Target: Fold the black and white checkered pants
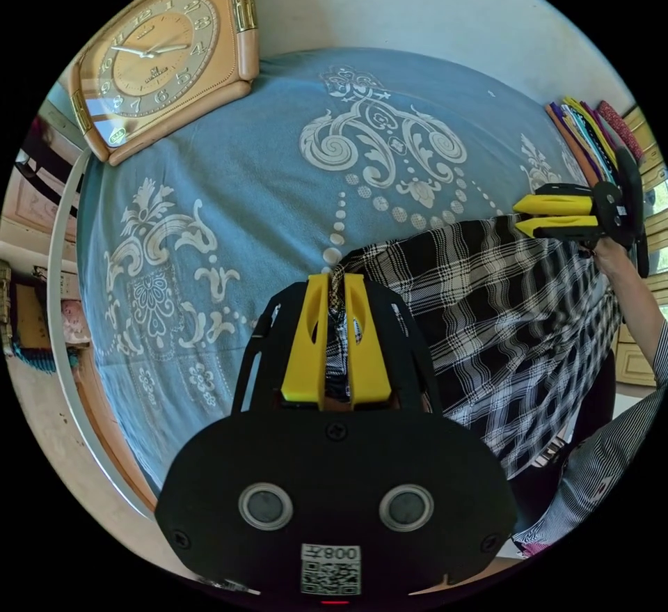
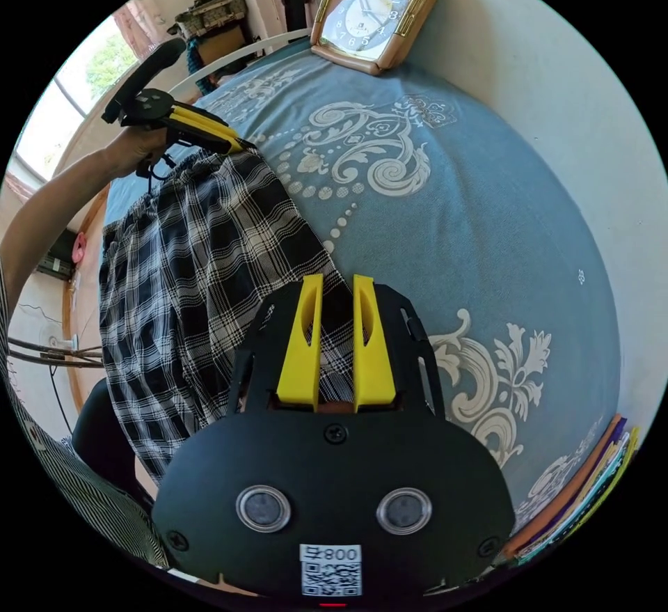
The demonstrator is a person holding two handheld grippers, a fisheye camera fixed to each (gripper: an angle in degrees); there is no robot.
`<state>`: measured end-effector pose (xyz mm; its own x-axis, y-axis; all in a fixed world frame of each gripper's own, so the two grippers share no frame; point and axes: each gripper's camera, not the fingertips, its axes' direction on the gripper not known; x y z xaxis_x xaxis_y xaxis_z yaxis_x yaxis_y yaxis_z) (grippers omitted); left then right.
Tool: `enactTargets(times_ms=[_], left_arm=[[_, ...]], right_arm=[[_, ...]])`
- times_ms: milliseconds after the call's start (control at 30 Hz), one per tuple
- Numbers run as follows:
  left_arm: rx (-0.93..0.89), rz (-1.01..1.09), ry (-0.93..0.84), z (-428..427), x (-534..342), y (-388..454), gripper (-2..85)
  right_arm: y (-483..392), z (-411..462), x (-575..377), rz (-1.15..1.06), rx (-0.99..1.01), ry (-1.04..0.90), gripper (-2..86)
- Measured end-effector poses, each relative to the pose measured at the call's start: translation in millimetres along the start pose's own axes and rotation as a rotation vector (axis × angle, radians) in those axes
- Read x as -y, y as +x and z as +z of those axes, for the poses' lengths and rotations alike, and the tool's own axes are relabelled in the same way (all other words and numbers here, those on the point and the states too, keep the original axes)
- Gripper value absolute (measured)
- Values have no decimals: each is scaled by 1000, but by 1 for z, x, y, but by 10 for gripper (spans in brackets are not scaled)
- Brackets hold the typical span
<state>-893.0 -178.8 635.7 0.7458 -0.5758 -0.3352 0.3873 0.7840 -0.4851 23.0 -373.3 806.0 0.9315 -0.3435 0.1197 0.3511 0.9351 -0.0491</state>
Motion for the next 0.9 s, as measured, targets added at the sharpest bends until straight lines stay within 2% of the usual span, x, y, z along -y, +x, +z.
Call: enactTargets(times_ms=[333, 600, 900], left_arm=[[46, -17, 23, -24, -1, 8, 30], [47, -84, 30, -54, -11, 5, 21], [19, -70, 112, -119, -52, 0, 18]], right_arm=[[-7, 12, 5, 4, -31, -5, 63], [-6, 9, 9, 9, -48, -38, 11], [-9, -56, -17, 82, 20, 118, 5]])
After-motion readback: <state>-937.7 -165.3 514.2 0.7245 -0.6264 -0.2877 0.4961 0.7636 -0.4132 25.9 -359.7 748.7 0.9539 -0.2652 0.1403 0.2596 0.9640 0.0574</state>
